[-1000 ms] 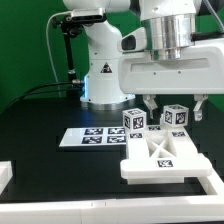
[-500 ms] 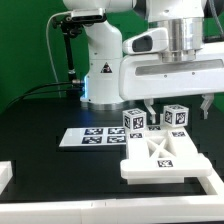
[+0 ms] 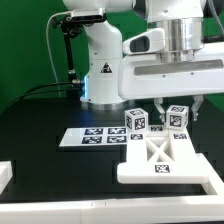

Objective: Assemble chair

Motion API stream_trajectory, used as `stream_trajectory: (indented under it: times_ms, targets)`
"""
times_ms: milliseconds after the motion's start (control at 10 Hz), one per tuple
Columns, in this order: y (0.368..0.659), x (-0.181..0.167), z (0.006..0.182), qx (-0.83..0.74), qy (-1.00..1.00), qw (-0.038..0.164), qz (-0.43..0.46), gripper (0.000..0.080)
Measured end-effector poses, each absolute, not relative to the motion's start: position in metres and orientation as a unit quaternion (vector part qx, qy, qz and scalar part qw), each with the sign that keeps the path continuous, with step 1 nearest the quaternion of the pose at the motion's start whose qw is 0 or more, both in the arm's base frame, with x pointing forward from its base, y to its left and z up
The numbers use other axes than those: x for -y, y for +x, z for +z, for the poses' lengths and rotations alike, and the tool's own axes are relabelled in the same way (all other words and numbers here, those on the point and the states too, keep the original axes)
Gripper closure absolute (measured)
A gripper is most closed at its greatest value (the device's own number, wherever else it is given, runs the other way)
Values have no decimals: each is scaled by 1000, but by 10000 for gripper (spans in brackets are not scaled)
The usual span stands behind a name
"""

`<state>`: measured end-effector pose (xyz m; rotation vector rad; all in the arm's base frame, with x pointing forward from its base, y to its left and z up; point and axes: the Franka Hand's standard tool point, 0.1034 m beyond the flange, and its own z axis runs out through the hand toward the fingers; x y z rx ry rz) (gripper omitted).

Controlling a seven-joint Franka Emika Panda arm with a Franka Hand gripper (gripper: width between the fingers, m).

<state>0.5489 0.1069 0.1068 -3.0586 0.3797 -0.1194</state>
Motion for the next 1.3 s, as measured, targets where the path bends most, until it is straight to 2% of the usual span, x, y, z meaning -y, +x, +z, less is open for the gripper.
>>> stream_trajectory:
  times_ms: [500,600,700,800,900,1000,1100,1200,1300]
  targets:
    - [547,-111,105,-372,-926,53,-29,519]
    - [545,-113,104,-420,-906,57,-24,628]
    - [545,-113,103,-455,-889,58,-21,628]
    - [544,-114,102,-483,-873,60,-18,740]
    - [544,-114,102,-481,-874,60,-18,740]
    - [544,-114,102,-467,-882,59,-19,773]
    - [544,-114,102,-467,-882,59,-19,674]
    - [544,-115,102,-465,-883,59,-19,537]
    - [543,-118,102,-413,-909,55,-21,537]
